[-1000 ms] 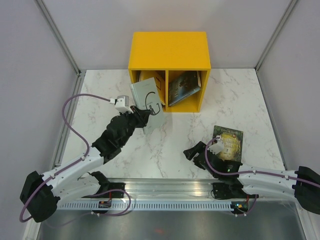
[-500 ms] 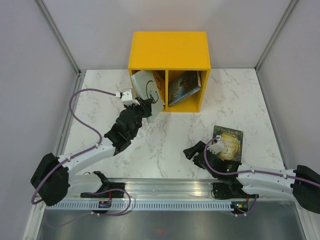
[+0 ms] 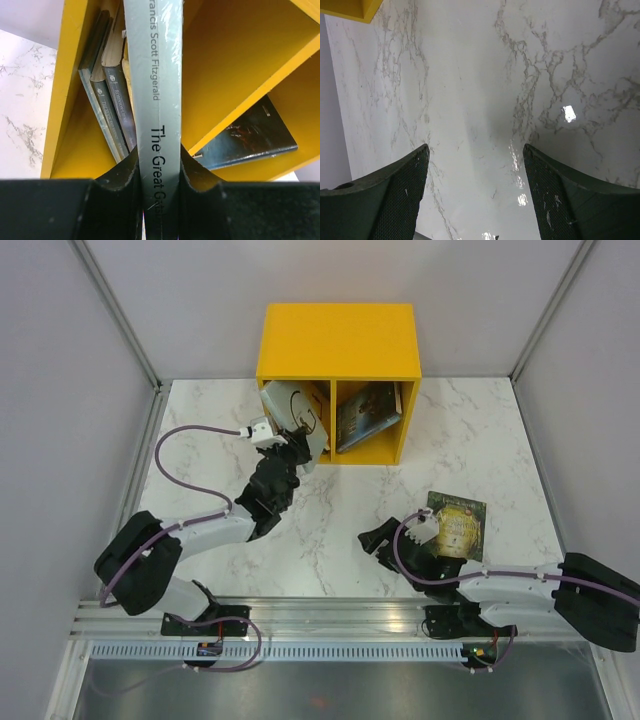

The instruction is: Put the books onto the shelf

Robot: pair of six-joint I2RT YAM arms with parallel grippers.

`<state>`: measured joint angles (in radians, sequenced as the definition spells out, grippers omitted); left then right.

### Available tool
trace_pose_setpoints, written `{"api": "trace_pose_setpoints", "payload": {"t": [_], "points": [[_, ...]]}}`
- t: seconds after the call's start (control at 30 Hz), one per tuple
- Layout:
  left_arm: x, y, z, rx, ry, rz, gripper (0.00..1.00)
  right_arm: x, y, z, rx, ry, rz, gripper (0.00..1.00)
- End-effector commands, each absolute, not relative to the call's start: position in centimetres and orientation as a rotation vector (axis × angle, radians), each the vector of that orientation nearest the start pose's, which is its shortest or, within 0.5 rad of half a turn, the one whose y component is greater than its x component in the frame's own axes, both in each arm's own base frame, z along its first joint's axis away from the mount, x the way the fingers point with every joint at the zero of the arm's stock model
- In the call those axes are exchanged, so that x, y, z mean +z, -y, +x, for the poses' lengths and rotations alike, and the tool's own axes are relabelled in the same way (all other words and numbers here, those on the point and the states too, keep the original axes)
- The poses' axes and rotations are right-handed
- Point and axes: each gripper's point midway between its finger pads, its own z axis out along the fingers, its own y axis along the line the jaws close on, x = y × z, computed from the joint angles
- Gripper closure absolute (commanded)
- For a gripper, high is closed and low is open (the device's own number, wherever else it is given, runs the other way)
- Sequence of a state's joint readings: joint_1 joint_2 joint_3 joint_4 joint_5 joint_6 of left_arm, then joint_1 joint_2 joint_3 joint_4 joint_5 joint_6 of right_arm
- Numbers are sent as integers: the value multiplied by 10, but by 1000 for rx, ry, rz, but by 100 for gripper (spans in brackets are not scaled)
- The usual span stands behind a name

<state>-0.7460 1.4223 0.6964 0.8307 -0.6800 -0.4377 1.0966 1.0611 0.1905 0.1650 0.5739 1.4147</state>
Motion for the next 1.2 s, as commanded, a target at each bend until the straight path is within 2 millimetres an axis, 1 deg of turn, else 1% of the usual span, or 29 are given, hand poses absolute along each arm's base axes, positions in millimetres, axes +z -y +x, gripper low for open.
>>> {"api": "trace_pose_setpoints", "payload": {"t": [0.0, 0.2, 0.33, 0.37, 0.4, 0.43, 0.47, 0.5, 0.53, 0.57, 0.6, 0.63, 0.7, 0.73, 0.8, 0.83, 0.87, 0.9, 0.93, 0.97, 1.0, 1.03, 1.07, 1.1, 1.17], "points": [[361, 200, 385, -583, -1075, -518, 98, -30, -181, 147, 503, -2384, 540, 19], [361, 203, 396, -568, -1025, -548, 98, -36, -188, 148, 510, -2401, 525, 19], [357, 210, 406, -566, -1014, -565, 98, -36, -193, 150, 496, -2407, 505, 19], [346, 213, 411, -543, -1028, -564, 98, -38, -192, 150, 486, -2412, 505, 19], [347, 211, 410, -542, -997, -581, 98, -39, -193, 150, 487, -2415, 500, 19], [345, 209, 413, -529, -984, -598, 98, -37, -196, 151, 500, -2410, 499, 19], [329, 215, 420, -509, -1001, -585, 98, -38, -197, 152, 500, -2410, 499, 19], [330, 218, 424, -500, -996, -582, 98, -39, -198, 151, 496, -2418, 491, 19], [323, 222, 429, -493, -1008, -577, 98, -39, -200, 152, 503, -2416, 494, 19], [315, 227, 433, -480, -1028, -564, 98, -39, -201, 152, 503, -2419, 489, 19], [297, 234, 440, -462, -1064, -550, 98, -41, -201, 152, 497, -2423, 486, 19], [291, 234, 443, -458, -1073, -560, 96, -40, -204, 152, 505, -2425, 486, 20], [277, 238, 447, -476, -1100, -575, 89, -40, -205, 152, 507, -2427, 485, 19], [265, 242, 450, -463, -1142, -566, 79, -41, -204, 152, 507, -2427, 485, 19], [254, 248, 455, -490, -1185, -567, 64, -41, -205, 150, 518, -2429, 491, 20], [243, 254, 458, -481, -1241, -538, 54, -41, -204, 150, 520, -2428, 493, 20], [238, 257, 459, -488, -1264, -532, 53, -41, -203, 149, 524, -2428, 495, 20], [239, 263, 461, -515, -1276, -527, 50, -41, -202, 149, 524, -2428, 496, 20], [224, 265, 464, -483, -1335, -510, 48, -41, -203, 149, 529, -2427, 497, 20], [221, 267, 466, -490, -1353, -514, 45, -39, -203, 149, 539, -2422, 499, 20], [218, 269, 469, -498, -1377, -498, 37, -39, -202, 149, 541, -2422, 502, 20], [209, 268, 469, -481, -1424, -496, 33, -38, -201, 149, 541, -2420, 503, 20], [206, 267, 470, -495, -1441, -512, 28, -35, -203, 149, 559, -2415, 509, 21], [203, 270, 468, -506, -1465, -497, 19, -35, -201, 147, 558, -2417, 512, 21], [202, 267, 463, -508, -1501, -510, 14, -31, -202, 148, 578, -2407, 519, 21]]}}
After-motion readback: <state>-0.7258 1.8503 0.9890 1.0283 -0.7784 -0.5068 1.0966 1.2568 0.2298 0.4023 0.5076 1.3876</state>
